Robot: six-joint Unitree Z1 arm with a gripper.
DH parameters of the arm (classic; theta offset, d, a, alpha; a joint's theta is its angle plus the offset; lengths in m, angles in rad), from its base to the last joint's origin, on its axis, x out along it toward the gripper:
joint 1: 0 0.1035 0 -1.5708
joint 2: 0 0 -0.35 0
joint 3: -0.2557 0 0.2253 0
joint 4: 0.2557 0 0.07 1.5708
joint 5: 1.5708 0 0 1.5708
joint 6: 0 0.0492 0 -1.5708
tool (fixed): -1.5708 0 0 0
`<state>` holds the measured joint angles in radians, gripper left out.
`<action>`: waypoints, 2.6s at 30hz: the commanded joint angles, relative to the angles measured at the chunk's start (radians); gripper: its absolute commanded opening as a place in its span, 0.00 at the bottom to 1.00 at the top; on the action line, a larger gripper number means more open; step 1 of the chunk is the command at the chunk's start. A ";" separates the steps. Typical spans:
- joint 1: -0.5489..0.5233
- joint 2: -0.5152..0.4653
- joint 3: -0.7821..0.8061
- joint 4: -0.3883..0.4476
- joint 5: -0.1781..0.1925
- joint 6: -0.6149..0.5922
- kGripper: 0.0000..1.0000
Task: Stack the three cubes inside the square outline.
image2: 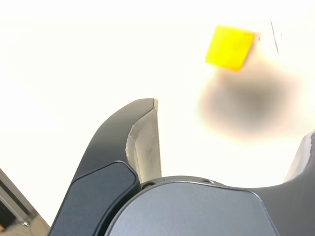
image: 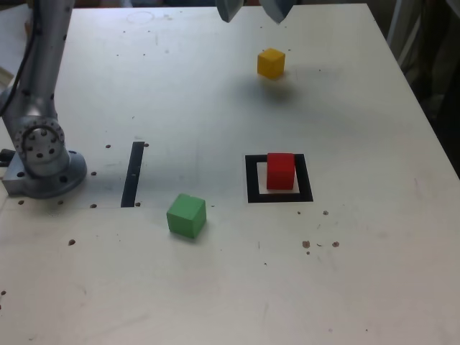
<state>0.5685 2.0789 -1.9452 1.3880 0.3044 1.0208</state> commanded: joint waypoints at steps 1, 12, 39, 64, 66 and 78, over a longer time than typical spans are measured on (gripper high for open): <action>0.023 0.049 -0.030 -0.003 -0.006 0.027 0.99; 0.048 0.184 -0.057 -0.045 -0.064 0.091 0.97; 0.045 0.245 -0.028 -0.148 -0.095 0.090 0.49; 0.033 0.215 -0.044 -0.176 -0.095 0.010 0.17; 0.018 0.193 -0.057 -0.157 -0.093 -0.018 0.17; -0.261 0.029 -0.208 0.195 -0.102 -0.341 0.17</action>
<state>0.3318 2.1311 -2.1526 1.5542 0.2076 0.7118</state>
